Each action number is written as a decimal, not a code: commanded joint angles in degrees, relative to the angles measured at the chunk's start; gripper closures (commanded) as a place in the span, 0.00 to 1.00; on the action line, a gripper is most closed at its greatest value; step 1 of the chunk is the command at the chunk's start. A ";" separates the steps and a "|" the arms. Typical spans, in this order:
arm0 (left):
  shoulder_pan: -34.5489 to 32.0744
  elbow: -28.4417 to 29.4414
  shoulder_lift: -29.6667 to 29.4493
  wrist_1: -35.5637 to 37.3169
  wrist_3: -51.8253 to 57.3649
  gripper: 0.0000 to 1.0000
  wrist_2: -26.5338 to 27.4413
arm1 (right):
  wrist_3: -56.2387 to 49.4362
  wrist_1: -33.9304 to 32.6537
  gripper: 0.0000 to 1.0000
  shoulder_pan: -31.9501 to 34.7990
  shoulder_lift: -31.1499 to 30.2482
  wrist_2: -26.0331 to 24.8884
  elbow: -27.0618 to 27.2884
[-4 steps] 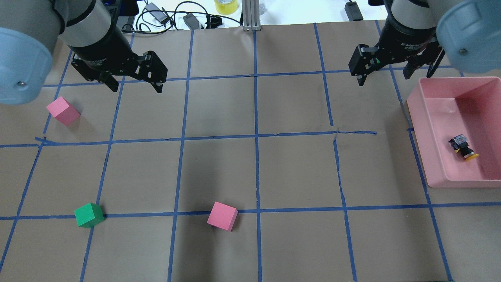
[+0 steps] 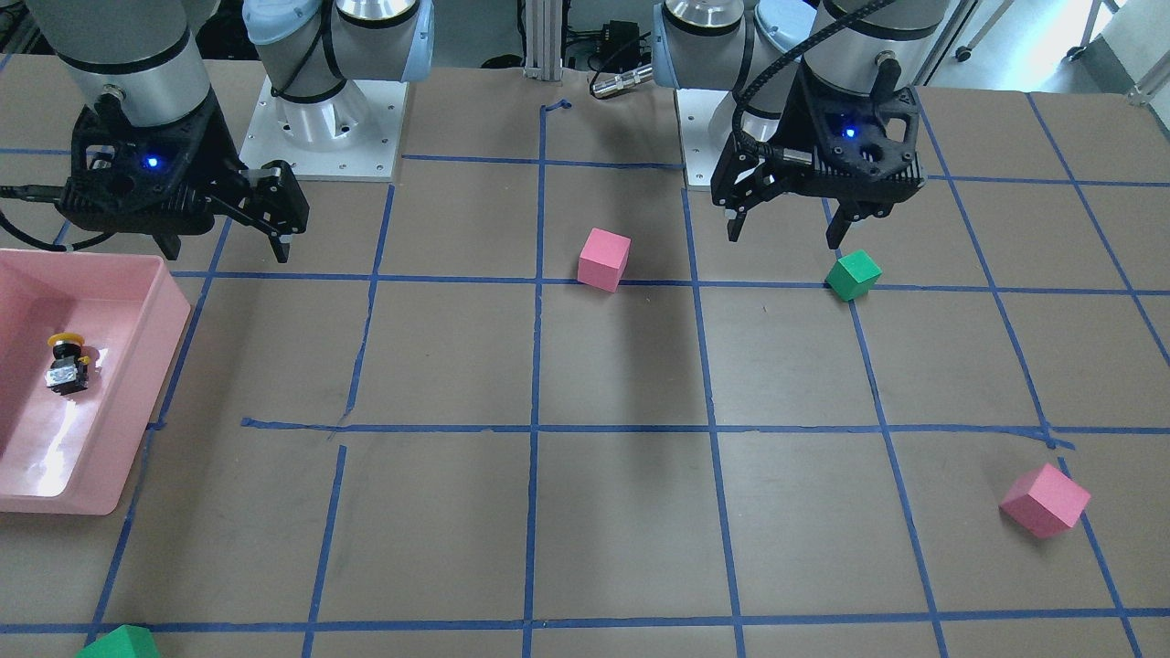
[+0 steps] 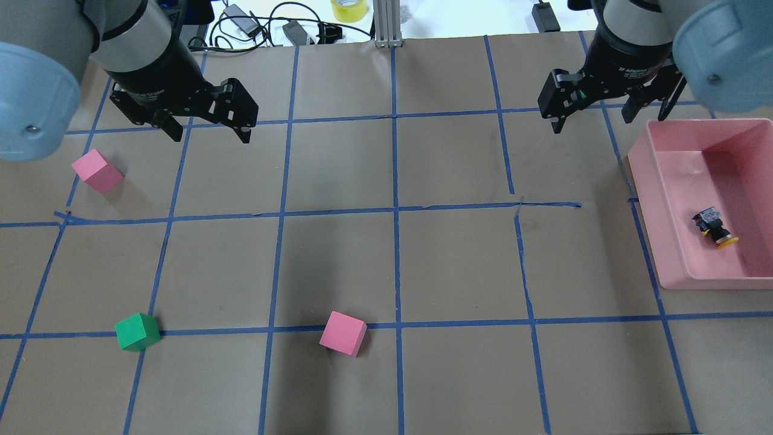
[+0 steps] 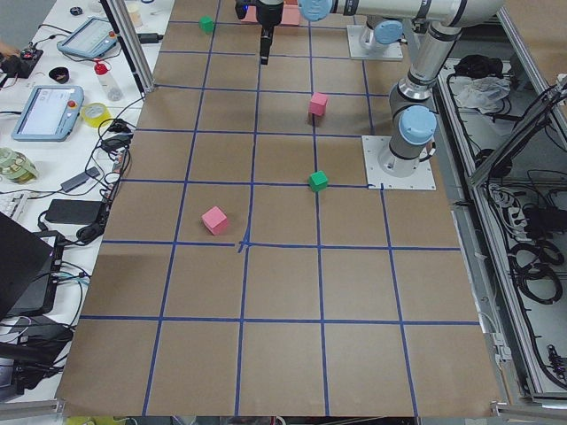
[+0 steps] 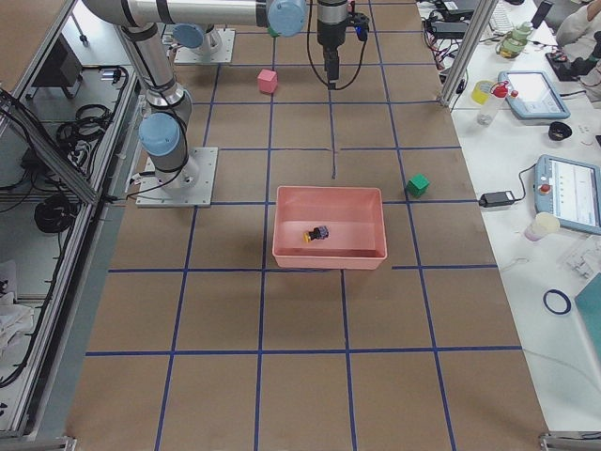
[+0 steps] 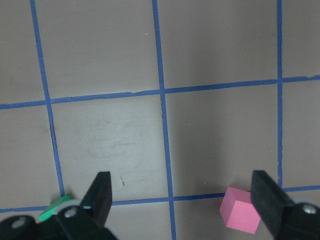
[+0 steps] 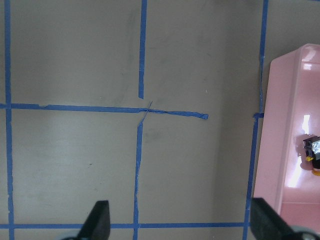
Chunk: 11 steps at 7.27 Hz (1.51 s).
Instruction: Align button upright
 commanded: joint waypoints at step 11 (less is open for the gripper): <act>0.00 -0.08 0.00 0.00 0.00 0.00 0.00 | -0.40 2.70 0.00 -10.33 4.04 -1.46 0.13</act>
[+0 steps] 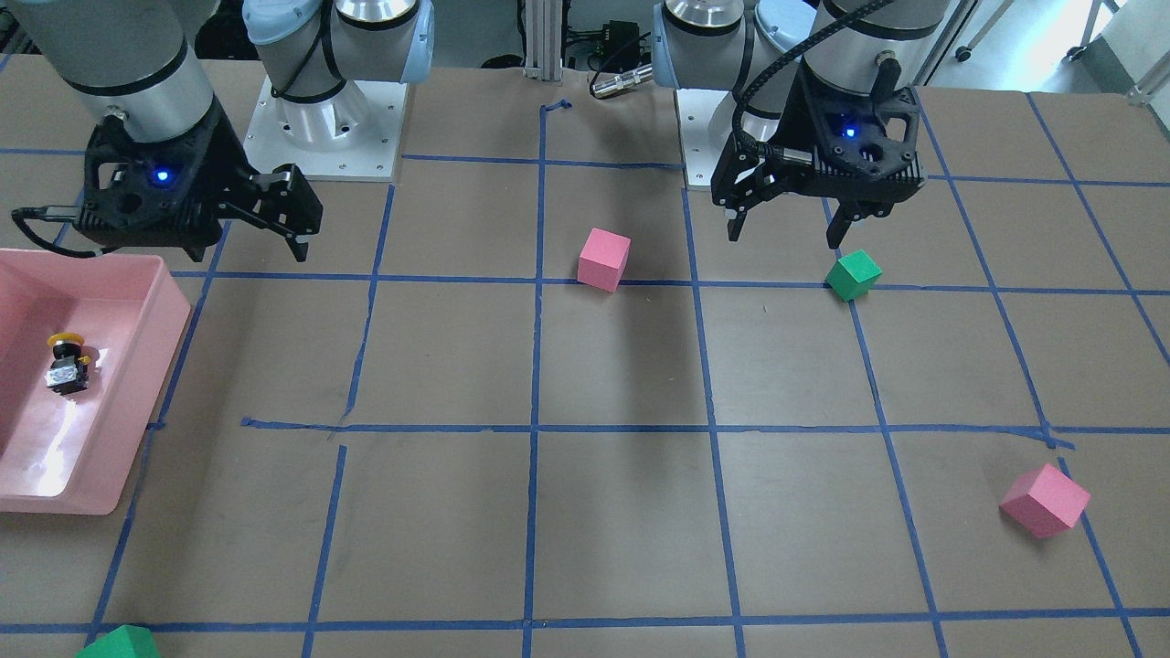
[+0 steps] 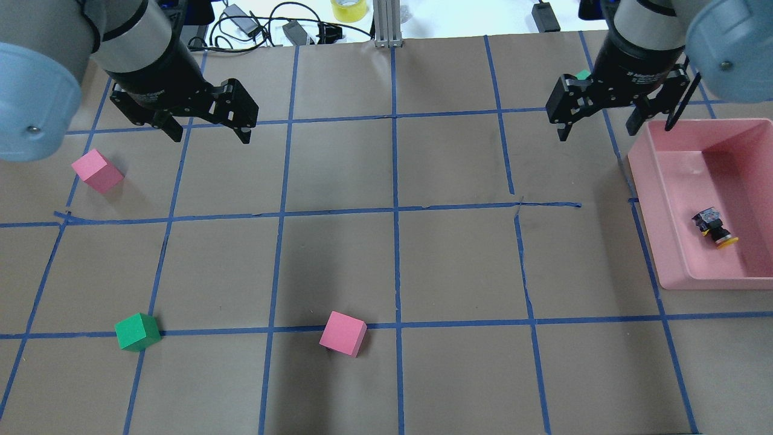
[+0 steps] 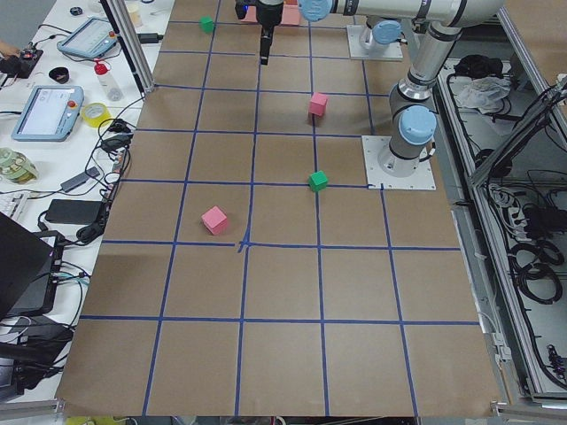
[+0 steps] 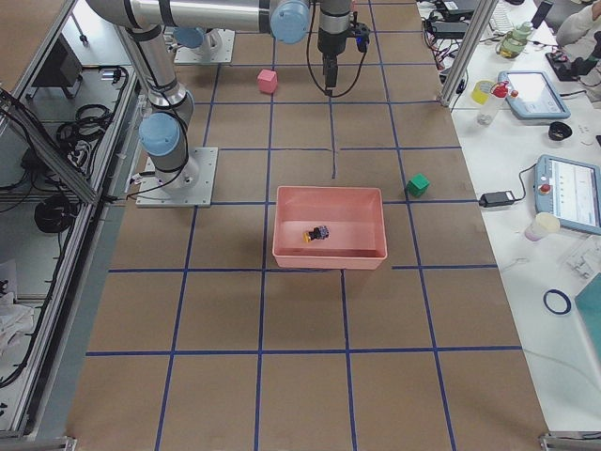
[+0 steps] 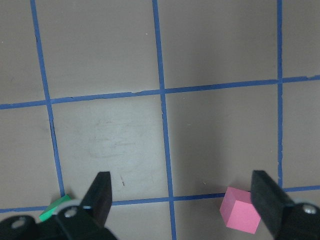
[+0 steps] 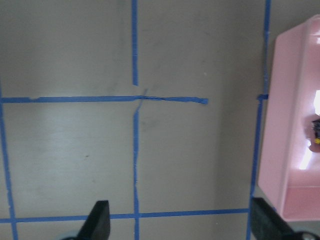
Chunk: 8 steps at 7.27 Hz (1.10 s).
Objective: Align button upright
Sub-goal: 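Move the right gripper over the pink bin toward the black switch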
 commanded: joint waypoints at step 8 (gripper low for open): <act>0.00 0.09 0.00 0.00 0.00 0.00 -0.02 | -30.26 -32.16 0.00 -26.72 12.14 -0.49 13.46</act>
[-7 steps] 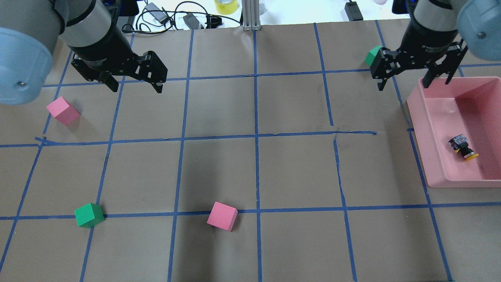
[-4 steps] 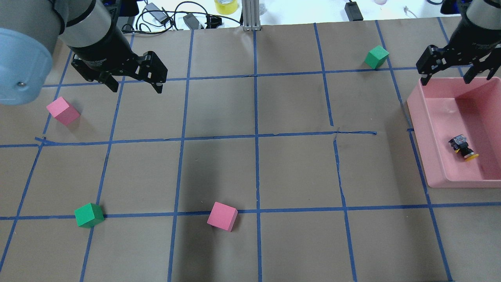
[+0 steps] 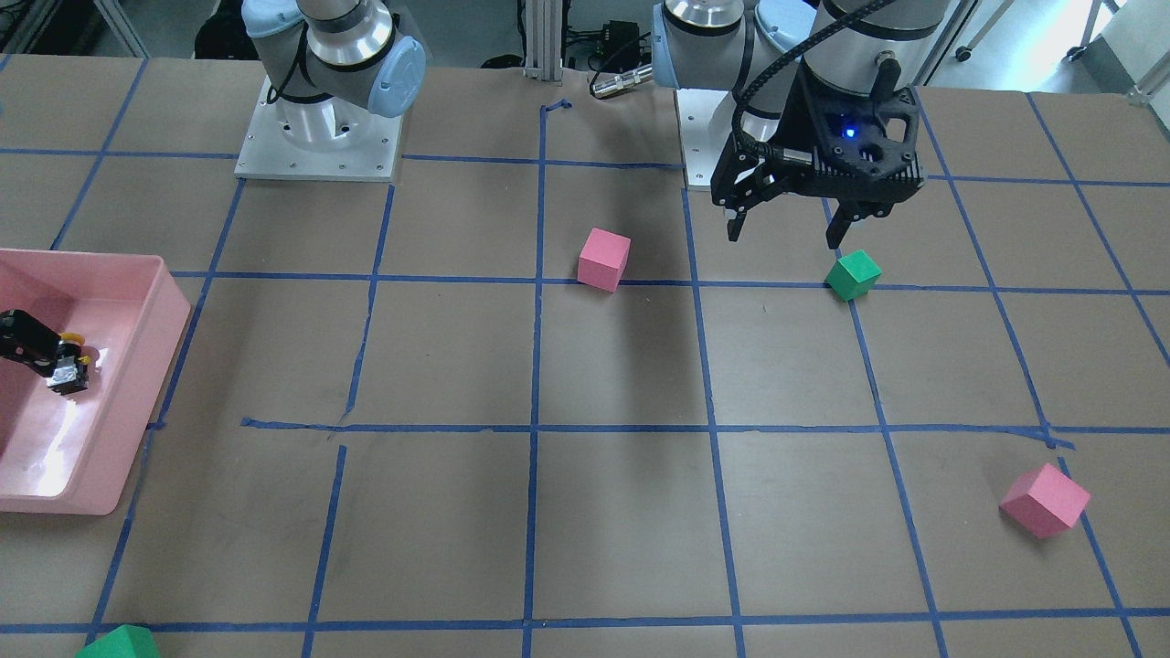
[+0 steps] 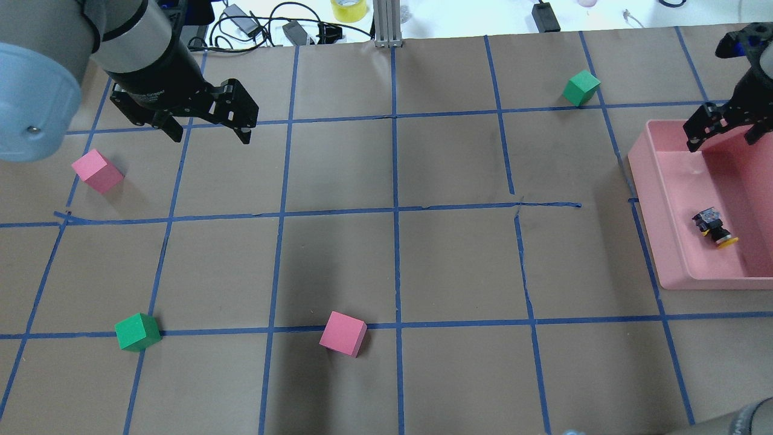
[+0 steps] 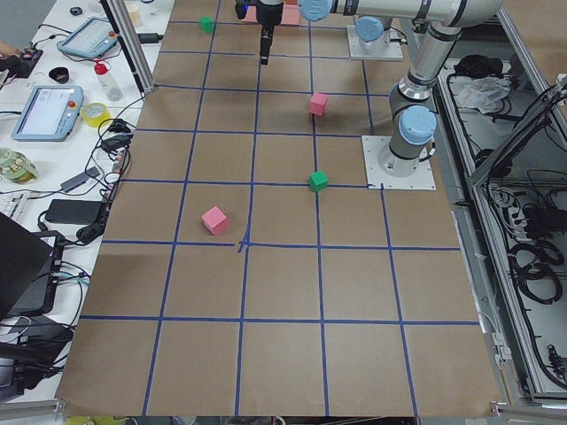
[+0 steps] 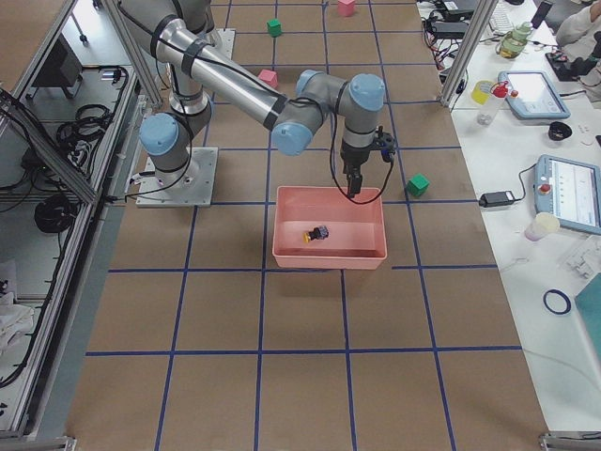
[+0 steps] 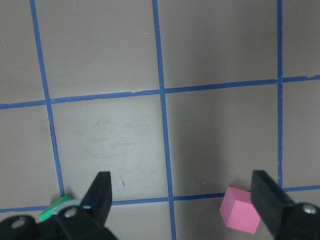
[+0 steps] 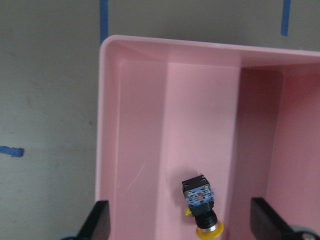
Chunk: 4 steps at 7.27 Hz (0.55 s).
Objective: Align button upright
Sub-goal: 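Move the right gripper over the pink bin toward the black switch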
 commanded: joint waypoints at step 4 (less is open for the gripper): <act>0.00 0.07 0.00 0.00 0.00 0.00 0.00 | -2.17 -13.16 0.00 -4.77 6.14 0.83 7.69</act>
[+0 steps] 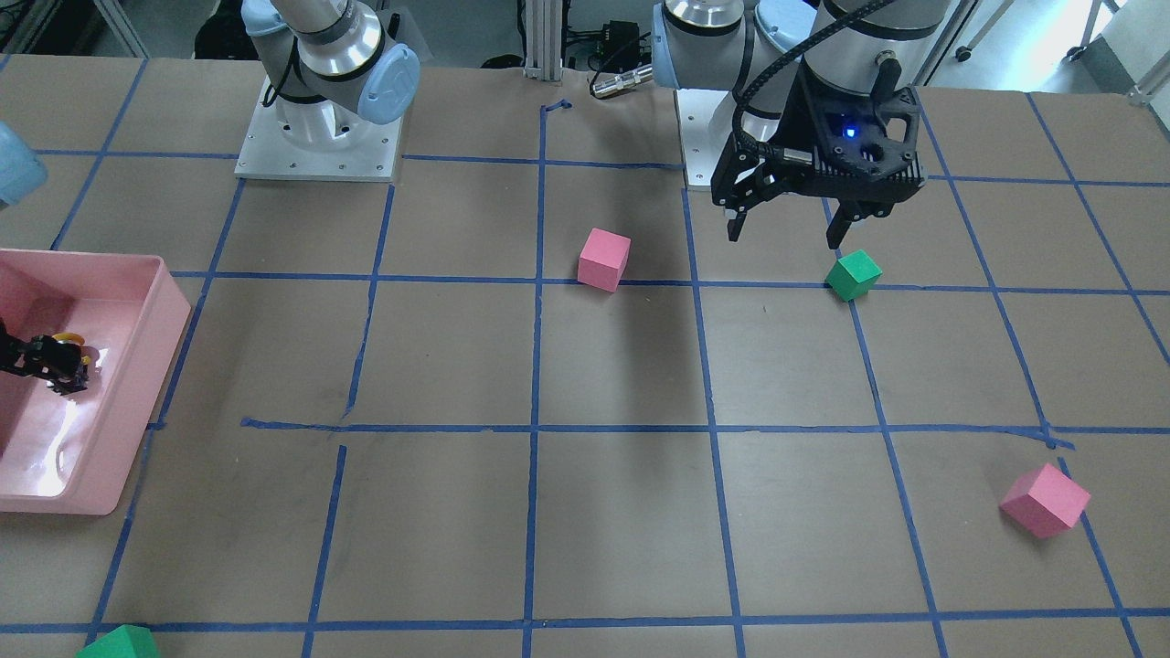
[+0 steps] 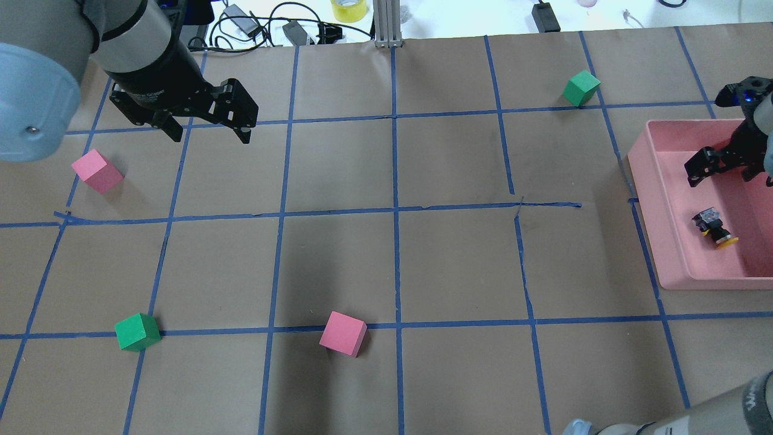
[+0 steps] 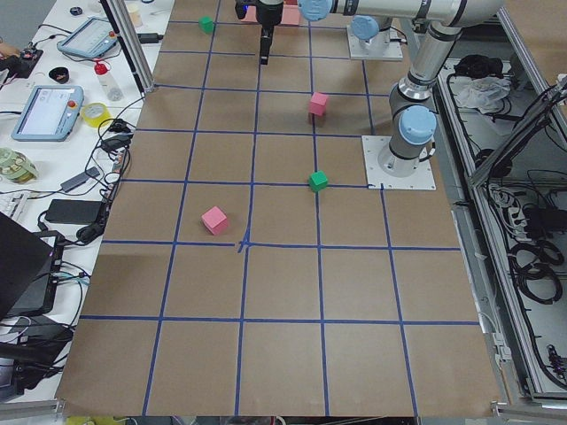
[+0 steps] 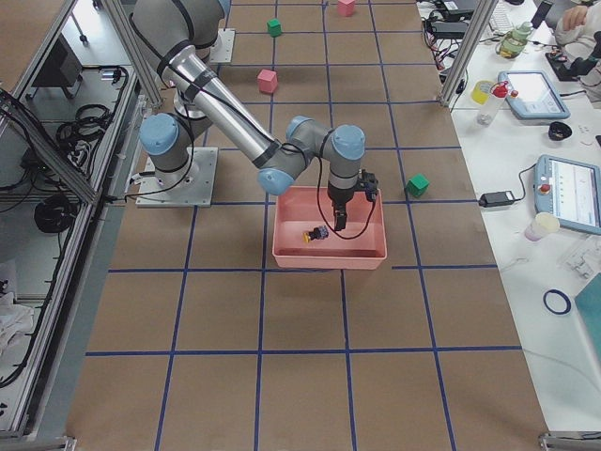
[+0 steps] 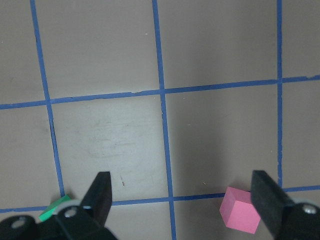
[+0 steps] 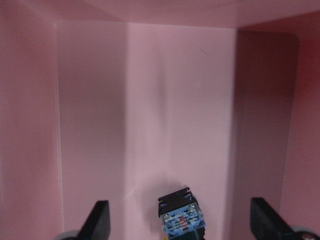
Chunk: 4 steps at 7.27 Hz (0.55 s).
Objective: Align button upright
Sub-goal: 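Move the right gripper over the pink bin toward the black switch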
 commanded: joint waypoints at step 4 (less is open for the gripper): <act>0.00 0.04 0.09 0.00 0.00 0.00 0.00 | 2.72 -2.32 0.04 -0.53 5.08 0.15 0.01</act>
